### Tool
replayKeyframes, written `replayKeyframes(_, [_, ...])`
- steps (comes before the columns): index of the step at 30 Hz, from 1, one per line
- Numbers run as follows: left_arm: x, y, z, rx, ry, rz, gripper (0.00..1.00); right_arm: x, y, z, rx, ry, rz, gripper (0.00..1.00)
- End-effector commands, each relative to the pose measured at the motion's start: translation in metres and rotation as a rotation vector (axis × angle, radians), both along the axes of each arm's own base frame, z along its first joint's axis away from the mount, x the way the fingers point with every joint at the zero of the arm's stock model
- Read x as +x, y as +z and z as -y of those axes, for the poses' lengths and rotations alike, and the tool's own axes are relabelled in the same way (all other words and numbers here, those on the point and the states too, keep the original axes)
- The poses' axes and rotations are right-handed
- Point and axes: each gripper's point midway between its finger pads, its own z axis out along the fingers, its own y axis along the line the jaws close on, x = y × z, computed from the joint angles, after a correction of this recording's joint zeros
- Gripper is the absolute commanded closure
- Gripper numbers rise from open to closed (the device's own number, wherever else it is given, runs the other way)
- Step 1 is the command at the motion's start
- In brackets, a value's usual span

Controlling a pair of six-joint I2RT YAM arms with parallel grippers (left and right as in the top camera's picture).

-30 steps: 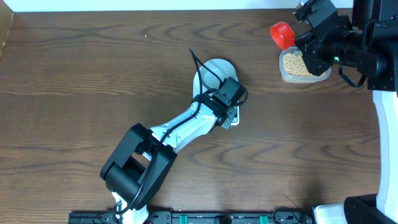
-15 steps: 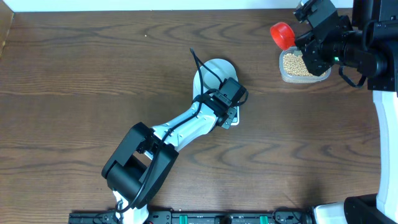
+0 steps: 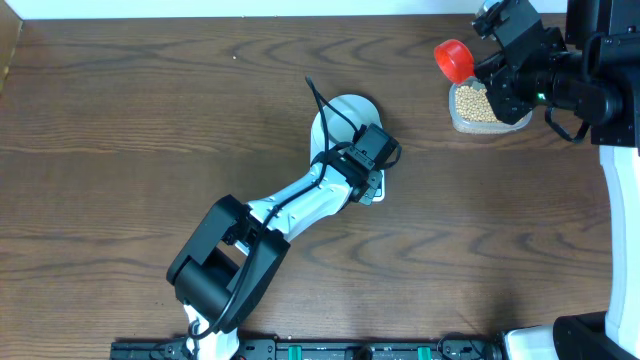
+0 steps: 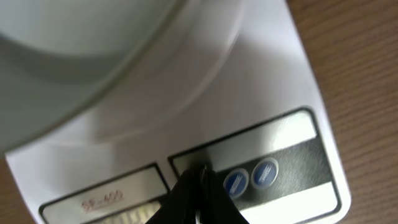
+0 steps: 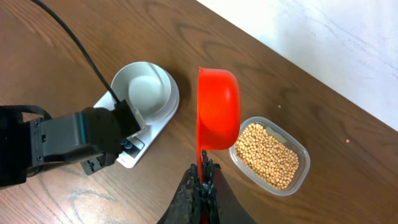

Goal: Scoop item into bowl and weigh 50g on scale

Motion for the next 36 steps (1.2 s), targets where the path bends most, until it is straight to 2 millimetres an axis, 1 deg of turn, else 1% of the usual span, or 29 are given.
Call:
replayKeyframes(1, [-0.021, -0.041, -0.015, 0.084, 0.006, -0.103, 0.93, -0.001, 0.006, -0.001, -0.007, 0.01, 0.018, 0.99])
replayKeyframes(5, [-0.027, -0.038, -0.01, 0.089, -0.013, -0.105, 0.93, -0.002, 0.005, -0.001, -0.008, 0.01, 0.015, 0.99])
replayKeyframes(7, [-0.026, -0.025, -0.005, 0.067, -0.021, -0.079, 0.93, -0.002, 0.005, -0.001, -0.008, 0.01, 0.013, 0.99])
replayKeyframes(8, [-0.024, -0.015, -0.002, 0.052, -0.023, -0.057, 0.93, -0.002, 0.005, -0.001, -0.008, 0.011, 0.013, 0.99])
replayKeyframes(10, [-0.017, 0.012, 0.001, 0.017, -0.018, 0.005, 0.93, -0.002, 0.005, -0.001, -0.008, 0.011, 0.014, 0.99])
replayKeyframes(12, [-0.007, 0.048, -0.002, -0.006, 0.003, 0.099, 0.93, -0.002, 0.005, -0.001, -0.008, 0.011, 0.014, 0.99])
replayKeyframes(14, [-0.001, 0.076, -0.007, -0.018, 0.025, 0.178, 0.93, -0.002, 0.005, -0.001, -0.008, 0.011, 0.014, 0.99])
replayKeyframes(16, [0.001, 0.095, -0.009, -0.035, 0.036, 0.221, 0.93, -0.002, 0.005, -0.001, -0.008, 0.011, 0.014, 0.99])
replayKeyframes(17, [0.001, 0.099, -0.01, -0.041, 0.036, 0.227, 0.93, -0.002, 0.005, -0.001, -0.008, 0.01, 0.014, 0.99])
replayKeyframes(19, [0.0, 0.099, -0.01, -0.041, 0.036, 0.225, 0.93, -0.002, 0.005, -0.001, -0.007, 0.011, 0.016, 0.99])
replayKeyframes(20, [0.0, 0.095, -0.01, -0.034, 0.036, 0.217, 0.93, -0.002, 0.005, -0.001, -0.007, 0.011, 0.016, 0.99])
replayKeyframes(25, [-0.008, 0.062, -0.007, -0.009, 0.018, 0.122, 0.93, -0.002, 0.005, -0.001, -0.008, 0.01, 0.014, 0.99])
replayKeyframes(27, [-0.01, 0.048, -0.007, -0.005, 0.043, 0.087, 0.93, -0.002, 0.004, -0.001, -0.008, 0.011, 0.012, 0.99])
replayKeyframes(32, [-0.013, 0.022, -0.009, 0.019, 0.091, 0.038, 0.93, -0.002, 0.004, -0.001, -0.008, 0.011, 0.012, 0.99])
replayKeyframes(36, [-0.013, 0.007, -0.009, 0.035, 0.093, 0.02, 0.93, -0.002, 0.004, -0.001, -0.008, 0.011, 0.011, 0.99])
